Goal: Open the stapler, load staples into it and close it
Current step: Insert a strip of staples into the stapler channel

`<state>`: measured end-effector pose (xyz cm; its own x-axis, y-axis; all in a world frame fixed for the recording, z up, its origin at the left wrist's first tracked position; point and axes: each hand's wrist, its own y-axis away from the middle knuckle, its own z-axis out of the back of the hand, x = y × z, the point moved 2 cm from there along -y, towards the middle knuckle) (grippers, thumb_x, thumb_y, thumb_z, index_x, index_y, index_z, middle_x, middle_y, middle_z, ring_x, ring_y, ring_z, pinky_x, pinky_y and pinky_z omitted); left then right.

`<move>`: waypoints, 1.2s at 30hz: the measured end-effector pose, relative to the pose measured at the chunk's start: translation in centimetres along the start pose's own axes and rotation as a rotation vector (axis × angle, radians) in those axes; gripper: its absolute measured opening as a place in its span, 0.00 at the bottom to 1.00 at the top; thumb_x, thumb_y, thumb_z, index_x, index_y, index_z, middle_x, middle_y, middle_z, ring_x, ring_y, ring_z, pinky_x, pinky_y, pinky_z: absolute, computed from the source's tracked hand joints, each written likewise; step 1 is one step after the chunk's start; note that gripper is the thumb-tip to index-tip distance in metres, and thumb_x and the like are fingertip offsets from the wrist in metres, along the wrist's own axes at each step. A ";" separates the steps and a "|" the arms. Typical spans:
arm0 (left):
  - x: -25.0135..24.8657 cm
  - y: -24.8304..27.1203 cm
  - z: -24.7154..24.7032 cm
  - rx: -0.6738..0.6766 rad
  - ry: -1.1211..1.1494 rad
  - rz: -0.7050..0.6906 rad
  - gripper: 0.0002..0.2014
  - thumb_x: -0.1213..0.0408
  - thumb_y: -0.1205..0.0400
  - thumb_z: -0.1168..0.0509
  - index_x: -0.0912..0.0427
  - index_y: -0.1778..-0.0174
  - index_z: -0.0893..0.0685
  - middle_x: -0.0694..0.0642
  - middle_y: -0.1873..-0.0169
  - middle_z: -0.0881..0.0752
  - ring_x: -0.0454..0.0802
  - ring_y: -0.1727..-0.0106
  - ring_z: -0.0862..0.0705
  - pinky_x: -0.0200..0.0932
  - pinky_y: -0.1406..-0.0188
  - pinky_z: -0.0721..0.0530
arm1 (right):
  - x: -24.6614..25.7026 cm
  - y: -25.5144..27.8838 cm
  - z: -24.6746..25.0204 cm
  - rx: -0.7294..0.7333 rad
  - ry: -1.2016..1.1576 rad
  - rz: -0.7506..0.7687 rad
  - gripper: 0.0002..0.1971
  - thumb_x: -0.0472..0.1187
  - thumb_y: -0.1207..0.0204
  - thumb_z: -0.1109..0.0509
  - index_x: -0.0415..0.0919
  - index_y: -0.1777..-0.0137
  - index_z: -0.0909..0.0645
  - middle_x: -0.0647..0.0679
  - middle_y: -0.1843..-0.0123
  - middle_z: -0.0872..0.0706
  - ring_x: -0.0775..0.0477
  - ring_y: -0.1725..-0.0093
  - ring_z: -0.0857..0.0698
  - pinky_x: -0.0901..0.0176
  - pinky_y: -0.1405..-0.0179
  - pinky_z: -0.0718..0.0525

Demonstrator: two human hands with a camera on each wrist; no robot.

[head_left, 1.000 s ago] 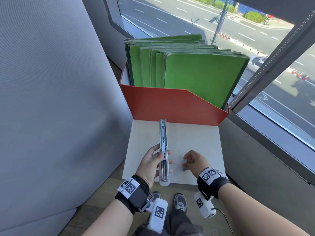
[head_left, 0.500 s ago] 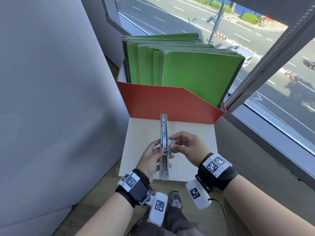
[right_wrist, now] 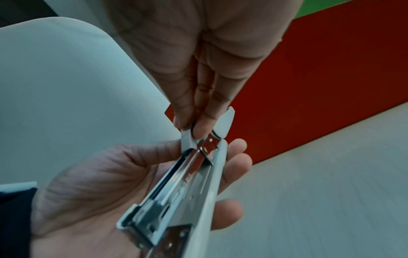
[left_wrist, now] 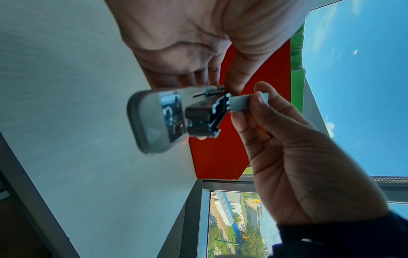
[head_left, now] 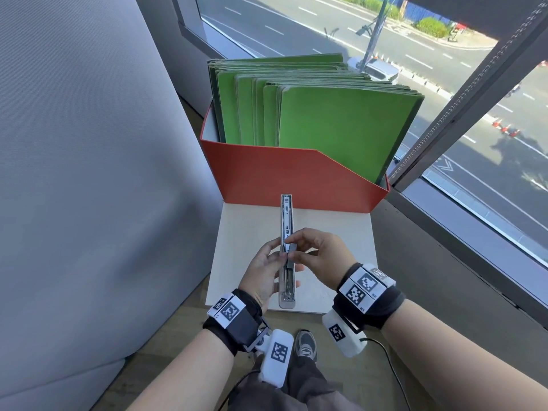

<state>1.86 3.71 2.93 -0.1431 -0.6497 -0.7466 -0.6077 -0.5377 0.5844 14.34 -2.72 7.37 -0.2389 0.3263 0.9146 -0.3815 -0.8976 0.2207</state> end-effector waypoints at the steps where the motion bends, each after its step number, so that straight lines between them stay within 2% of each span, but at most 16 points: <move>1: 0.0 0.0 0.0 0.001 -0.007 0.004 0.13 0.68 0.15 0.41 0.50 0.39 0.19 0.56 0.56 0.10 0.57 0.55 0.09 0.66 0.49 0.14 | 0.0 -0.1 0.0 -0.003 0.019 0.010 0.10 0.30 0.29 0.26 0.44 0.51 0.14 0.36 0.58 0.11 0.53 0.64 0.14 0.72 0.66 0.16; 5: -0.1 -0.1 -0.1 0.001 -0.033 0.010 0.17 0.69 0.17 0.38 0.53 0.33 0.21 0.60 0.50 0.10 0.57 0.52 0.09 0.62 0.54 0.12 | 0.2 -0.1 -0.2 -0.004 0.094 0.058 0.15 0.32 0.29 0.26 0.57 0.55 0.15 0.42 0.61 0.11 0.49 0.62 0.13 0.55 0.59 0.10; 7: 0.1 -0.2 0.0 -0.001 -0.031 0.013 0.17 0.70 0.17 0.38 0.53 0.32 0.20 0.58 0.51 0.10 0.56 0.54 0.09 0.62 0.54 0.12 | 0.2 -0.1 -0.3 -0.003 0.106 0.070 0.20 0.32 0.29 0.26 0.64 0.58 0.17 0.44 0.62 0.11 0.50 0.62 0.13 0.53 0.57 0.10; 9: 0.2 -0.2 0.0 -0.001 -0.019 0.014 0.17 0.69 0.17 0.39 0.54 0.32 0.21 0.60 0.50 0.11 0.56 0.55 0.09 0.64 0.52 0.12 | 0.1 0.0 -0.3 -0.005 0.092 0.069 0.22 0.32 0.29 0.26 0.67 0.60 0.18 0.44 0.62 0.11 0.51 0.62 0.13 0.51 0.57 0.10; 11: 0.2 -0.3 0.0 -0.002 0.002 0.011 0.16 0.69 0.16 0.39 0.56 0.32 0.21 0.59 0.51 0.11 0.53 0.59 0.09 0.66 0.49 0.14 | -0.2 0.0 -0.4 -0.003 0.088 0.058 0.19 0.32 0.29 0.26 0.63 0.57 0.17 0.46 0.62 0.12 0.50 0.60 0.12 0.48 0.57 0.09; 13: 0.2 -0.3 0.0 0.000 0.027 0.012 0.16 0.70 0.16 0.39 0.57 0.33 0.21 0.57 0.54 0.11 0.50 0.63 0.09 0.69 0.47 0.16 | -0.5 0.0 -0.6 0.001 0.094 0.044 0.13 0.31 0.29 0.26 0.52 0.53 0.14 0.48 0.61 0.11 0.49 0.59 0.11 0.47 0.56 0.09; 16: 0.2 -0.4 -0.1 0.009 0.065 0.017 0.13 0.71 0.16 0.40 0.52 0.40 0.18 0.57 0.53 0.11 0.49 0.66 0.11 0.67 0.48 0.16 | -0.6 0.0 -0.8 0.001 0.128 0.078 0.11 0.29 0.31 0.26 0.41 0.50 0.13 0.46 0.58 0.14 0.46 0.59 0.13 0.51 0.53 0.11; 19: 0.2 -0.5 0.0 0.010 0.079 0.021 0.13 0.70 0.16 0.40 0.51 0.40 0.18 0.60 0.51 0.12 0.51 0.63 0.14 0.61 0.55 0.12 | -0.8 0.0 -0.8 -0.002 0.205 0.142 0.12 0.30 0.31 0.25 0.41 0.49 0.12 0.50 0.58 0.20 0.47 0.58 0.16 0.60 0.52 0.15; 22: 0.1 -0.5 0.0 0.009 0.089 0.012 0.13 0.68 0.16 0.40 0.53 0.37 0.20 0.59 0.53 0.12 0.50 0.65 0.13 0.55 0.62 0.10 | -1.0 0.3 -1.1 -0.001 0.253 0.168 0.15 0.31 0.30 0.25 0.40 0.44 0.14 0.50 0.57 0.20 0.48 0.59 0.17 0.66 0.52 0.17; 24: 0.0 -0.6 0.0 0.001 0.090 0.005 0.13 0.68 0.15 0.41 0.52 0.37 0.20 0.58 0.56 0.13 0.48 0.67 0.13 0.50 0.68 0.11 | -1.1 0.7 -1.3 -0.017 0.268 0.177 0.16 0.31 0.30 0.25 0.39 0.42 0.16 0.49 0.57 0.20 0.48 0.59 0.16 0.68 0.52 0.17; 26: -0.1 -0.7 0.0 -0.013 0.087 0.002 0.14 0.68 0.15 0.42 0.53 0.35 0.21 0.58 0.57 0.14 0.45 0.71 0.14 0.42 0.76 0.15 | -1.2 1.0 -1.4 -0.029 0.271 0.183 0.13 0.32 0.30 0.25 0.38 0.45 0.17 0.48 0.57 0.19 0.48 0.59 0.16 0.68 0.52 0.18; 28: -0.2 -0.8 0.0 -0.024 0.070 0.000 0.15 0.67 0.15 0.42 0.54 0.32 0.22 0.58 0.55 0.14 0.46 0.69 0.14 0.40 0.76 0.17 | -1.5 1.3 -1.5 -0.028 0.281 0.202 0.11 0.33 0.31 0.24 0.38 0.48 0.17 0.45 0.54 0.18 0.48 0.59 0.17 0.70 0.53 0.18; 30: -0.2 -1.0 0.0 -0.025 0.044 -0.004 0.16 0.66 0.15 0.41 0.54 0.32 0.22 0.56 0.54 0.13 0.48 0.65 0.15 0.42 0.72 0.18 | -1.9 1.7 -1.7 -0.026 0.309 0.224 0.11 0.34 0.31 0.23 0.36 0.49 0.16 0.44 0.52 0.18 0.49 0.61 0.20 0.78 0.54 0.22; 32: -0.2 -1.0 0.0 -0.016 0.048 -0.005 0.15 0.66 0.15 0.41 0.53 0.33 0.21 0.53 0.53 0.10 0.47 0.66 0.13 0.43 0.71 0.17 | -2.3 2.1 -1.9 -0.030 0.335 0.258 0.10 0.34 0.30 0.24 0.35 0.50 0.15 0.43 0.53 0.18 0.56 0.60 0.23 0.85 0.54 0.28; 34: -0.3 -1.0 -0.2 -0.009 0.066 -0.004 0.13 0.66 0.15 0.41 0.51 0.36 0.20 0.50 0.54 0.08 0.45 0.67 0.12 0.43 0.72 0.16 | -2.6 2.4 -1.9 -0.038 0.380 0.297 0.09 0.35 0.29 0.25 0.35 0.50 0.14 0.42 0.54 0.18 0.60 0.56 0.25 0.84 0.50 0.30; 36: -0.3 -0.8 -0.2 -0.018 0.074 -0.006 0.12 0.66 0.15 0.41 0.49 0.39 0.19 0.48 0.56 0.07 0.45 0.68 0.14 0.42 0.74 0.17 | -3.0 2.6 -1.9 -0.028 0.466 0.352 0.08 0.39 0.27 0.28 0.39 0.50 0.13 0.43 0.55 0.17 0.54 0.54 0.25 0.75 0.52 0.26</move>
<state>2.58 4.24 2.75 -0.0812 -0.6841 -0.7249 -0.5941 -0.5507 0.5863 12.30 -5.49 4.58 -0.7208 0.1112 0.6842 -0.2298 -0.9695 -0.0845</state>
